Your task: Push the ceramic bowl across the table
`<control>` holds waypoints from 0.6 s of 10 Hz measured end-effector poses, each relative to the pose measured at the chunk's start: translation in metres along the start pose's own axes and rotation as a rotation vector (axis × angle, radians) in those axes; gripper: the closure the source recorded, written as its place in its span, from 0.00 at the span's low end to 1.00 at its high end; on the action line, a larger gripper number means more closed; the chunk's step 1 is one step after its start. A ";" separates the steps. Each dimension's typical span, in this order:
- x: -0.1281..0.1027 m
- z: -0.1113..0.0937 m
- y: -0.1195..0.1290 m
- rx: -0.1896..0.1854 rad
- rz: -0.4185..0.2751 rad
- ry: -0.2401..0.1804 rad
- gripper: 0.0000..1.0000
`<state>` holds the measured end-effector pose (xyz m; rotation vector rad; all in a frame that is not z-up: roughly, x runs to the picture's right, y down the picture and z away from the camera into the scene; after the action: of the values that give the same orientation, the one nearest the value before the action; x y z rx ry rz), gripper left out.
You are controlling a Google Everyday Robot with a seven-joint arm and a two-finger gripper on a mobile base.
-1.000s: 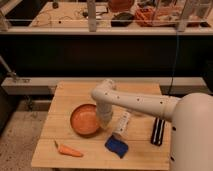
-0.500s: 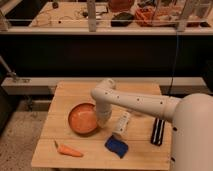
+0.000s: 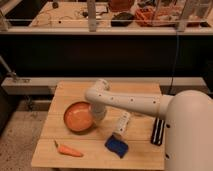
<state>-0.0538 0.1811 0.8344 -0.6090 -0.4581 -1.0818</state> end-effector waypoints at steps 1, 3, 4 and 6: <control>0.001 0.000 -0.008 0.006 -0.009 0.016 1.00; 0.003 -0.003 -0.023 0.023 -0.025 0.037 1.00; 0.005 -0.007 -0.033 0.036 -0.040 0.048 1.00; 0.007 -0.009 -0.055 0.068 -0.082 0.034 1.00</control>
<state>-0.1009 0.1518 0.8446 -0.5153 -0.4921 -1.1487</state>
